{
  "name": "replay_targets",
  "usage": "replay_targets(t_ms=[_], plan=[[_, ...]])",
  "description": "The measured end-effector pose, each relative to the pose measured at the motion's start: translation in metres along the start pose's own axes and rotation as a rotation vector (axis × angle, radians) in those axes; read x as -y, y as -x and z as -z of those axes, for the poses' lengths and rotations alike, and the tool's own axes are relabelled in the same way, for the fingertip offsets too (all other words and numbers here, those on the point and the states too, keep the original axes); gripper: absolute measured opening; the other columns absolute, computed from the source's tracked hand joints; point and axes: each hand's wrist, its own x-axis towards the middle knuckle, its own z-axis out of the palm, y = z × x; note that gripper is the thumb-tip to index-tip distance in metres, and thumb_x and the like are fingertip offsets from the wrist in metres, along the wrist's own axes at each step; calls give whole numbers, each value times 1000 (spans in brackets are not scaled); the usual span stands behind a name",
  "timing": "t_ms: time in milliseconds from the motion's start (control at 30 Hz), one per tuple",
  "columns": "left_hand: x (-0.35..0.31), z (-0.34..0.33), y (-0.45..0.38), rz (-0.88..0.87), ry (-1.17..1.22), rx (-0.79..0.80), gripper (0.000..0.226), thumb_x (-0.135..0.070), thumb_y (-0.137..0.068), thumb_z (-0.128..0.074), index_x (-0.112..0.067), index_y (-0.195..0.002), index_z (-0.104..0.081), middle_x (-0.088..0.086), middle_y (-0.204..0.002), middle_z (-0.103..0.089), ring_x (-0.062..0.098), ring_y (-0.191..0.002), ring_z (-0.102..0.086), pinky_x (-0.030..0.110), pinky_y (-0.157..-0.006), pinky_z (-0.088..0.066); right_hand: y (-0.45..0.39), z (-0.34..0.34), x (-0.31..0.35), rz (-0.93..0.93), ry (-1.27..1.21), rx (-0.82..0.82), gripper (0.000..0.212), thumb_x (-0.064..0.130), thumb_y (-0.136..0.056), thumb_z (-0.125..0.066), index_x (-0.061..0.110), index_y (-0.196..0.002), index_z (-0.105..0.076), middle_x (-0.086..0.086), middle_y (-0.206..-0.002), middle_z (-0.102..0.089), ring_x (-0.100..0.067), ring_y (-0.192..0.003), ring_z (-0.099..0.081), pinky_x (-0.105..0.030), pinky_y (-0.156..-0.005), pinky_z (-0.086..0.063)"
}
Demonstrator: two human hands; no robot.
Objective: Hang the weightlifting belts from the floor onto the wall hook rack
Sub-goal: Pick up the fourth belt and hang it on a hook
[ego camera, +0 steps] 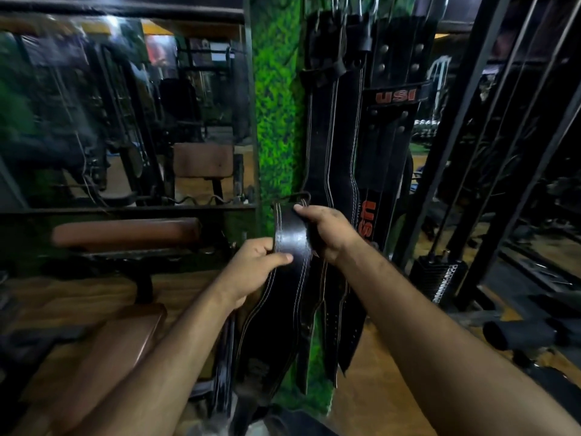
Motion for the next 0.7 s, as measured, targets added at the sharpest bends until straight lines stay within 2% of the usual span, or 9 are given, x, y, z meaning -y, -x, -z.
replay_targets(t_ms=[33, 100, 167, 233, 300, 400, 467, 567, 700], plan=[[1, 4, 0, 38, 4, -19, 9, -18, -93, -68, -16, -98, -74, -5, -103, -76, 11, -101, -69, 27, -84, -49, 1, 0, 4, 62, 48, -9, 13, 16, -94, -69, 5, -86, -68, -14, -82, -69, -25, -70, -66, -31, -64, -57], [-7, 10, -4, 107, 112, -88, 35, -51, -86, -69, -22, -105, -73, -4, -117, -73, 17, -115, -63, 38, -94, -46, 4, 2, 2, 164, 165, 46, 15, 9, -93, -69, 6, -80, -63, -10, -74, -65, -20, -62, -62, -28, -59, -52], [-25, 9, -15, 93, 237, -192, 59, -62, -81, -70, -22, -124, -67, 2, -130, -69, 22, -128, -58, 45, -107, -41, 10, 5, -5, 214, 284, 126, 18, 8, -93, -69, 5, -77, -60, -9, -72, -60, -20, -62, -57, -28, -61, -48], [-44, 3, -27, -4, 224, -263, 45, -41, -92, -67, -7, -122, -67, 13, -124, -71, 27, -119, -64, 45, -104, -45, 14, 4, -10, 245, 316, 174, 25, 9, -93, -70, 7, -72, -56, -7, -67, -56, -18, -60, -52, -25, -56, -44], [-54, -5, -36, -60, 137, -316, 20, -24, -99, -61, -7, -106, -71, 17, -105, -75, 28, -96, -70, 46, -92, -54, 15, 1, -7, 282, 277, 141, 28, 16, -94, -70, 9, -71, -57, -7, -65, -55, -14, -55, -49, -23, -50, -40], [-64, -16, -41, -125, 101, -268, 15, -18, -101, -58, -12, -100, -72, 3, -90, -78, 15, -81, -73, 32, -76, -60, 12, 2, 13, 339, 202, 75, 26, 27, -97, -68, 11, -77, -63, -9, -70, -64, -14, -56, -58, -24, -51, -46], [-74, -22, -42, -161, 70, -208, 16, -18, -102, -56, -16, -97, -71, -5, -83, -78, 8, -78, -73, 22, -70, -57, 11, 6, 30, 390, 146, 97, 14, 16, -100, -62, 12, -91, -71, -1, -81, -75, -11, -69, -70, -23, -62, -55], [-95, -26, -45, -217, 18, -161, 17, -16, -103, -53, -20, -96, -68, -14, -81, -77, -2, -81, -72, 12, -70, -53, 9, 14, 57, 544, 216, 154, 14, 8, -100, -60, 8, -110, -70, -2, -99, -76, -12, -89, -72, -25, -80, -57], [-133, -26, -57, -312, -22, -129, 16, -13, -103, -54, -13, -112, -66, -4, -103, -74, 5, -97, -70, 25, -87, -57, 6, 9, 103, 733, 220, 97, 18, 3, -99, -58, 1, -115, -67, -8, -105, -74, -11, -95, -70, -24, -86, -55]])
